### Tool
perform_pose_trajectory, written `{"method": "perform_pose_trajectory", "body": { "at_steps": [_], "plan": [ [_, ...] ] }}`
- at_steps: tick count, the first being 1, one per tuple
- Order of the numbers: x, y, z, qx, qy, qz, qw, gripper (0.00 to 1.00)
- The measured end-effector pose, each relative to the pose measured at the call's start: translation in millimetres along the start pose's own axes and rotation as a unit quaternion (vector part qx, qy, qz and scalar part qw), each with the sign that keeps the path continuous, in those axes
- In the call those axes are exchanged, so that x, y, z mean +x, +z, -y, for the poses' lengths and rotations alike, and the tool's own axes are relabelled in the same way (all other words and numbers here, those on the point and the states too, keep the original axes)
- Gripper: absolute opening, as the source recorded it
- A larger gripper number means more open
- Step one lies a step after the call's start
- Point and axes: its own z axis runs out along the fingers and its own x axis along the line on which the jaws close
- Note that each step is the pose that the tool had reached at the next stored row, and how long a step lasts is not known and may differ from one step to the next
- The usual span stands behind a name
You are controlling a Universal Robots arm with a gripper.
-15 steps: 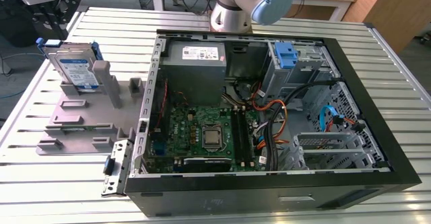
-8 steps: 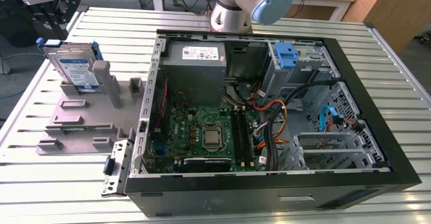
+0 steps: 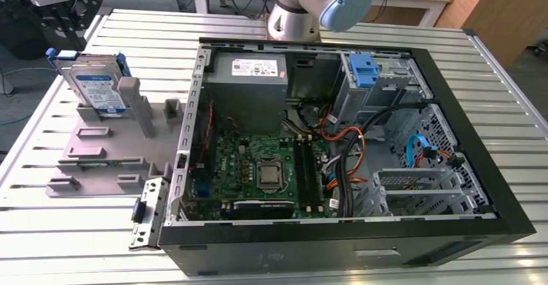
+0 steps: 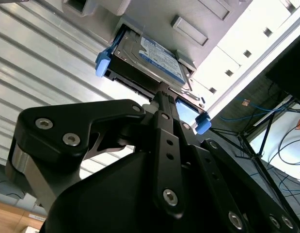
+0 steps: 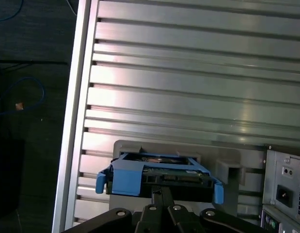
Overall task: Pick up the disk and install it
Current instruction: 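Pick up the disk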
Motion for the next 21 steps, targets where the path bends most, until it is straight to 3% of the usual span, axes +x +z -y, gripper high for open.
{"method": "perform_pose_trajectory", "body": {
  "at_steps": [5,10,21],
  "plan": [
    [0.0,0.0,0.0,0.0008,-0.038,-0.0016,0.99927,0.11],
    [0.0,0.0,0.0,0.0015,-0.076,-0.0031,0.9971,0.11],
    [0.0,0.1,0.0,0.0017,-0.082,-0.0033,0.99665,0.11]
  ]
}}
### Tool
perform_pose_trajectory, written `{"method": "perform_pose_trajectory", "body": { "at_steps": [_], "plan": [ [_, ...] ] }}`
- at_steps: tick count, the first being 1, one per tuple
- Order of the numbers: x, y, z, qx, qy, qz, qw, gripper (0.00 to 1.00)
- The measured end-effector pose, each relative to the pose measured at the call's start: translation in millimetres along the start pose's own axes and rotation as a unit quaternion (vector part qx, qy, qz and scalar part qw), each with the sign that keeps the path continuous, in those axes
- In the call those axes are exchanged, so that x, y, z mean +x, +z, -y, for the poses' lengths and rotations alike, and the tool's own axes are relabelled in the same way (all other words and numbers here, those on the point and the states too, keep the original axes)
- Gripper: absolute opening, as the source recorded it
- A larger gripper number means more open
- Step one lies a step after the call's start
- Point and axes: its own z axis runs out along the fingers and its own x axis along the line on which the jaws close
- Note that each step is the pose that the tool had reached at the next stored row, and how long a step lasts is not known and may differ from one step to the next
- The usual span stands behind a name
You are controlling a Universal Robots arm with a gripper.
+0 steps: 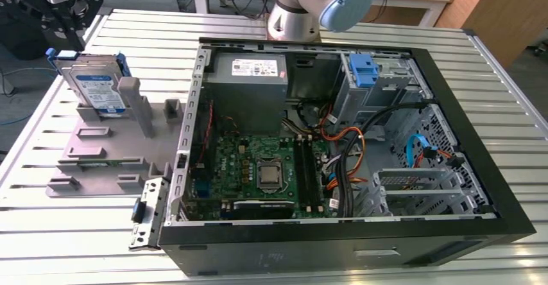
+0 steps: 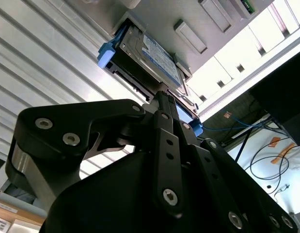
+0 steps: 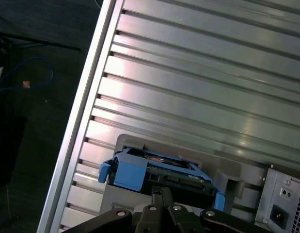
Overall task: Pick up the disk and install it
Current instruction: 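Pick up the disk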
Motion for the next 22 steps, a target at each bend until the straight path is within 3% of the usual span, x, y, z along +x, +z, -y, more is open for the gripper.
{"method": "perform_pose_trajectory", "body": {
  "at_steps": [6,9,12,17,22],
  "plan": [
    [0.0,0.0,0.0,0.0001,-0.006,-0.0003,0.99998,0.11],
    [0.0,0.0,0.0,0.0005,-0.025,-0.001,0.99968,0.11],
    [0.0,0.2,0.0,0.001,-0.049,-0.002,0.99877,0.11],
    [0.0,0.4,0.0,0.0018,-0.089,-0.0036,0.99602,0.11],
    [0.0,0.5,0.0,0.0025,-0.127,-0.0052,0.99186,0.11]
  ]
}}
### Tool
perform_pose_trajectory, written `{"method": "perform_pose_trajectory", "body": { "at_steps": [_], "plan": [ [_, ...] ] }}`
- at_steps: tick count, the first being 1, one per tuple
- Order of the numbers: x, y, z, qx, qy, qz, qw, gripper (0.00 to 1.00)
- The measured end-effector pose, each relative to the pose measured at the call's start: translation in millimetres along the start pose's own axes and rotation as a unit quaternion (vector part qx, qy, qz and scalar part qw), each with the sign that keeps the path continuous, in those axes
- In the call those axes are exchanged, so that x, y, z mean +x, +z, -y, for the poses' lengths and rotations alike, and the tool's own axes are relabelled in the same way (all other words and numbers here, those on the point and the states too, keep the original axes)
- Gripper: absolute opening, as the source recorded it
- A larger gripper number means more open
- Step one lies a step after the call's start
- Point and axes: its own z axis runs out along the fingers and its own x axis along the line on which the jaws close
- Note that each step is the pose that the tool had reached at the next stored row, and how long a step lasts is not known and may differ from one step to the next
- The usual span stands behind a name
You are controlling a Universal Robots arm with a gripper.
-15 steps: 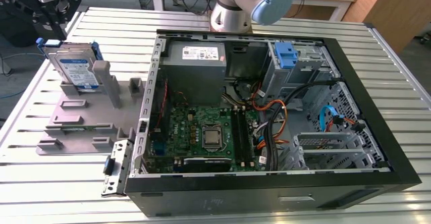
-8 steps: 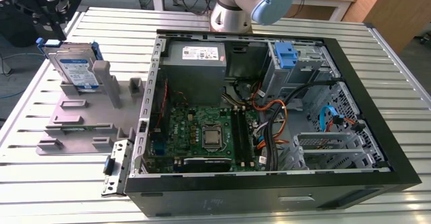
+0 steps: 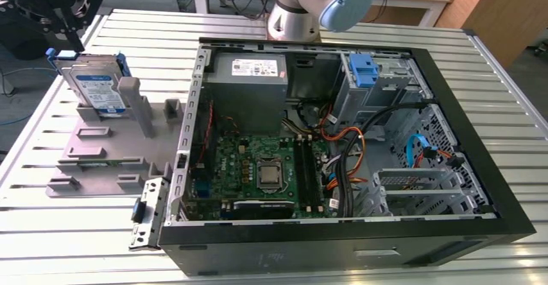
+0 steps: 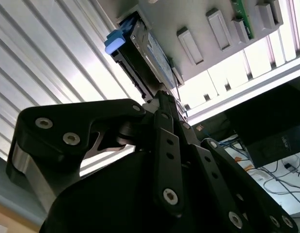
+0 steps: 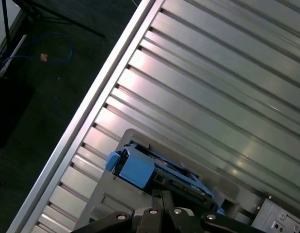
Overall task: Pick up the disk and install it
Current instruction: 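Pick up the disk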
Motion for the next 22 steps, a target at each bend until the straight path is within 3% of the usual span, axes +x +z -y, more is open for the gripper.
{"method": "perform_pose_trajectory", "body": {
  "at_steps": [12,19,22],
  "plan": [
    [-0.1,0.0,-0.1,-0.0004,-0.012,-0.0001,0.99993,0.11],
    [0.0,0.1,0.1,0.0001,-0.042,-0.0012,0.99911,0.11],
    [0.0,0.0,0.0,0.0001,-0.044,-0.0013,0.99905,0.11]
  ]
}}
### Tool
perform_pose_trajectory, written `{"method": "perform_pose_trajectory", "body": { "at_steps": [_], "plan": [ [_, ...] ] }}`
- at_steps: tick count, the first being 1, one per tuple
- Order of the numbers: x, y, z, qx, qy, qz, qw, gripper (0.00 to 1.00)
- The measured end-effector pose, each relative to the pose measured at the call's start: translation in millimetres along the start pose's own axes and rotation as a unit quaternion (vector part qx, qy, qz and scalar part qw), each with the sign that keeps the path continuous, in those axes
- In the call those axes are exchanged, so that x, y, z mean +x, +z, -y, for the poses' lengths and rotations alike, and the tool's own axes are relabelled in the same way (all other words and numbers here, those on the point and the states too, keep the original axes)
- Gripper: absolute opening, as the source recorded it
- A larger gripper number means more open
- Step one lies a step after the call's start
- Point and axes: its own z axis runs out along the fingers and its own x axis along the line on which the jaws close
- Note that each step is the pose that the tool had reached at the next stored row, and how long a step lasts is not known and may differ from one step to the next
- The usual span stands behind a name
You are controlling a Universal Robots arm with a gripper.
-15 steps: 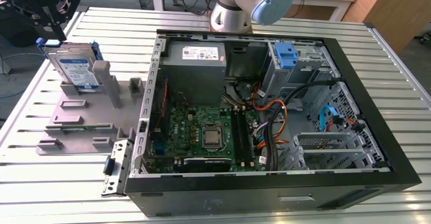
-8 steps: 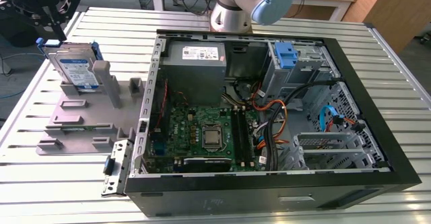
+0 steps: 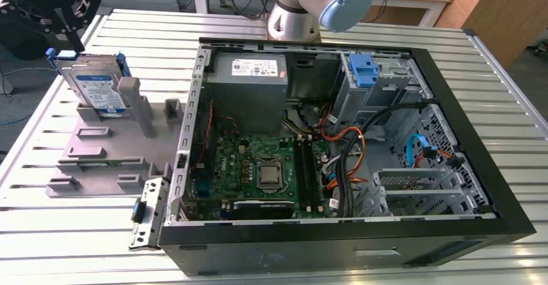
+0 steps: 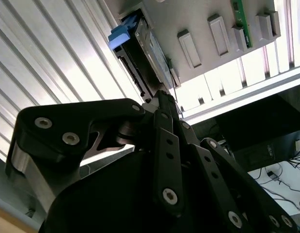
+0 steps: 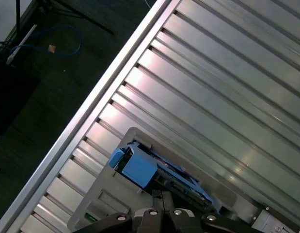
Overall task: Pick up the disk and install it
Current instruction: 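Pick up the disk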
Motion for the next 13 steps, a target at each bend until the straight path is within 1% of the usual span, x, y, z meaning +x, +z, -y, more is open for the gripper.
{"method": "perform_pose_trajectory", "body": {
  "at_steps": [8,11,13],
  "plan": [
    [0.0,0.1,0.0,0.0,-0.003,-0.0001,1.0,0.11],
    [0.0,0.2,0.0,0.0004,-0.018,-0.0007,0.99984,0.11],
    [0.0,0.2,0.0,0.0006,-0.033,-0.0014,0.99945,0.11]
  ]
}}
